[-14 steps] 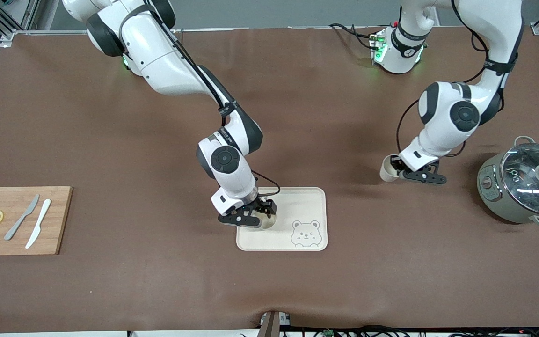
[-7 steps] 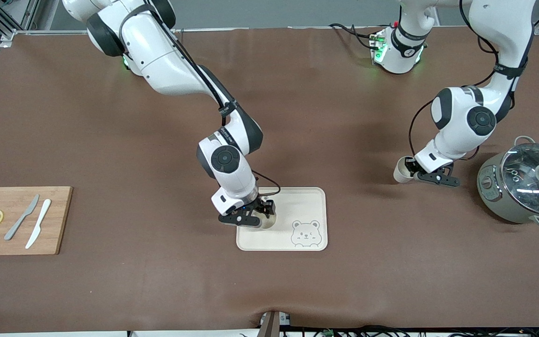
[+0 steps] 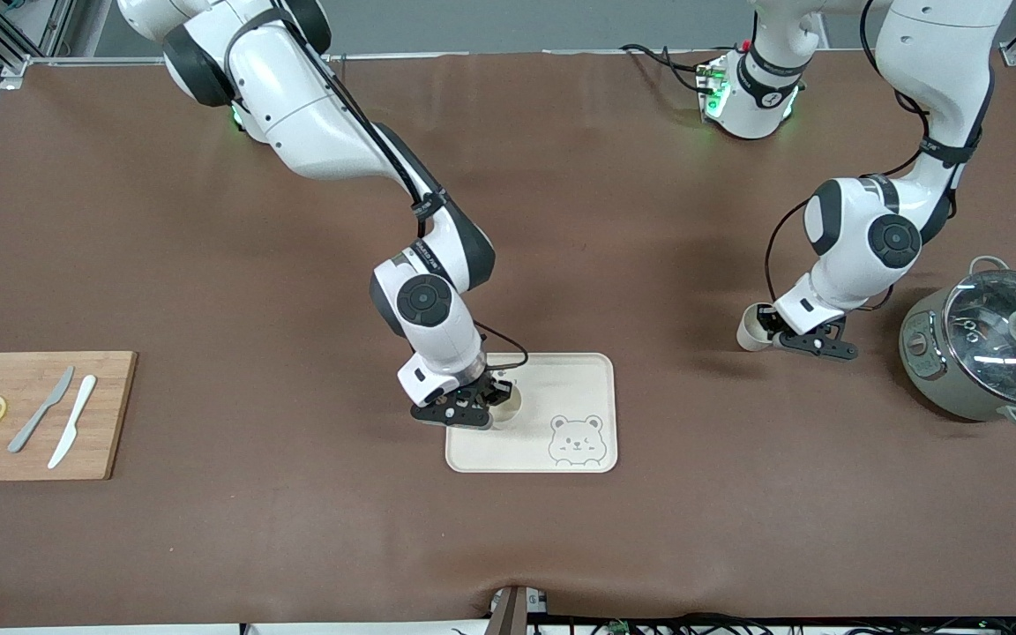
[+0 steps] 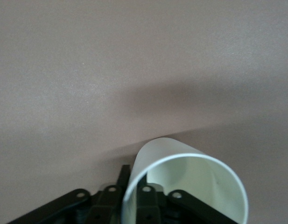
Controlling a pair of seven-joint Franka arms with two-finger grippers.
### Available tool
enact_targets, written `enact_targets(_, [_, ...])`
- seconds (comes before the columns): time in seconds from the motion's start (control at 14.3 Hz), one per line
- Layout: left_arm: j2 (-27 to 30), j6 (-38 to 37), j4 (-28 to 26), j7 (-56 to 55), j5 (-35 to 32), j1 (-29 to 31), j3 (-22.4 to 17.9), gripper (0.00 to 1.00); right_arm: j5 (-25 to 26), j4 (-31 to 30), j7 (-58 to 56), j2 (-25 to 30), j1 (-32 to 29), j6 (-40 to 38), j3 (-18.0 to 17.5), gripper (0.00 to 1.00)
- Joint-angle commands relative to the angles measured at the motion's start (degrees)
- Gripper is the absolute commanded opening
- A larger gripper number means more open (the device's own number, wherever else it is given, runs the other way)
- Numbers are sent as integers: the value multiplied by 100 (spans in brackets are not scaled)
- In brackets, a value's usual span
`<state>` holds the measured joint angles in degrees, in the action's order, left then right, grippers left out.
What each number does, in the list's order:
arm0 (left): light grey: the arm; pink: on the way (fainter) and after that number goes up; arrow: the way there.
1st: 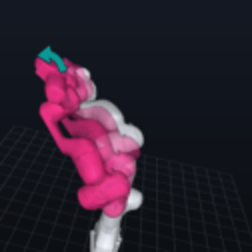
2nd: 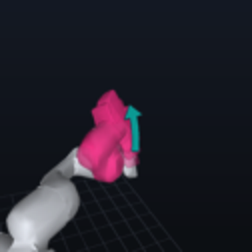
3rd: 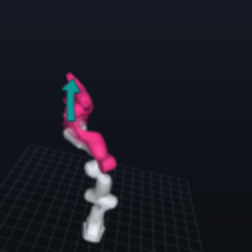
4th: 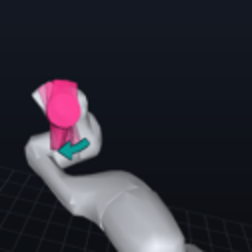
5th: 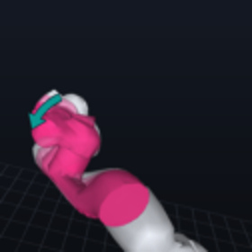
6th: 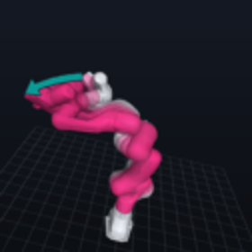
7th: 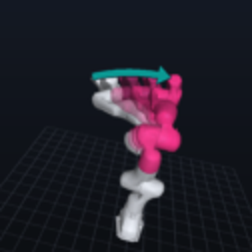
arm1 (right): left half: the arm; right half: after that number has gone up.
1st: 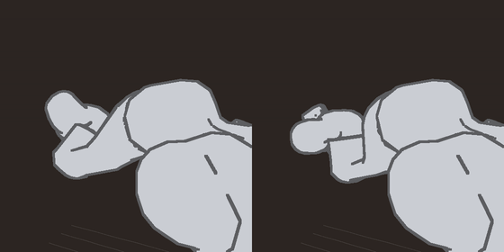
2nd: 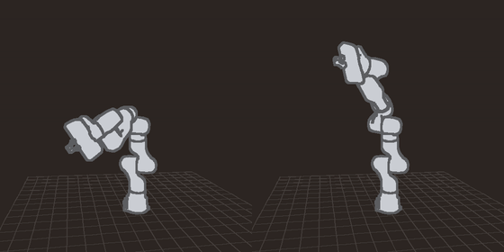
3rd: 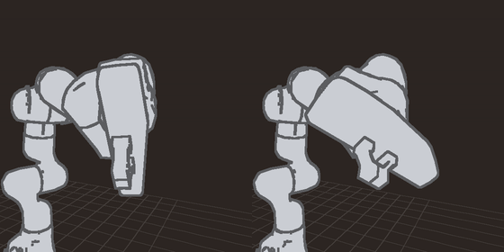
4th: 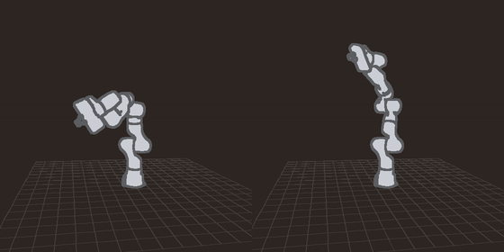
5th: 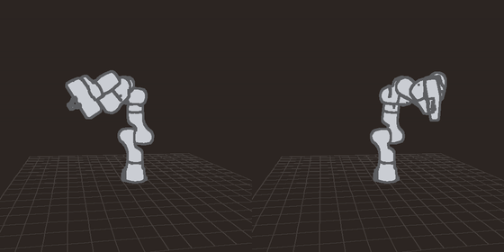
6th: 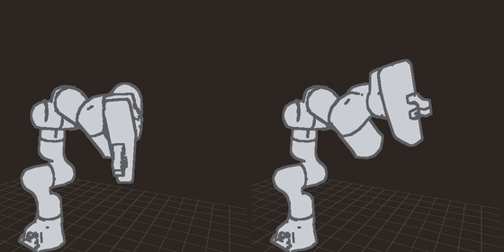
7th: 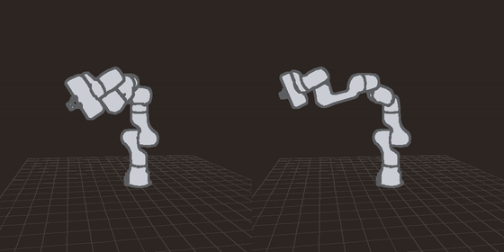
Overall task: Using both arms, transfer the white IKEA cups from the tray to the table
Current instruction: 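Carry the cup toward the pot with the left gripper while the right gripper follows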
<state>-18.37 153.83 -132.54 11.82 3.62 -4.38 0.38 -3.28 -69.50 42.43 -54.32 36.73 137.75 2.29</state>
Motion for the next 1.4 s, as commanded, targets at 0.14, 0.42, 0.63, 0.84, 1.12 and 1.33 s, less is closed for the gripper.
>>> enact_targets(0.14, [-61,24,79,242,166,43,50,100,73,156,134,-36,36,-90,44,0])
enact_targets(0.42, [289,-465,-35,215,166,52,24,100,-33,16,107,560,-113,-517,26,0])
enact_targets(0.63, [649,-1072,-18,215,157,95,15,100,20,-46,-24,1184,-437,-1554,44,0])
enact_targets(0.84, [861,-1399,-9,215,105,122,-3,100,29,-685,-1268,1939,-990,-2015,44,0])
enact_targets(1.12, [1037,-1977,332,207,69,122,-20,100,29,-1644,-2878,2688,-1712,-1998,44,0])
enact_targets(1.33, [845,-3066,1569,-29,78,113,-12,100,29,-1918,-3407,2777,-2037,-1927,44,0])
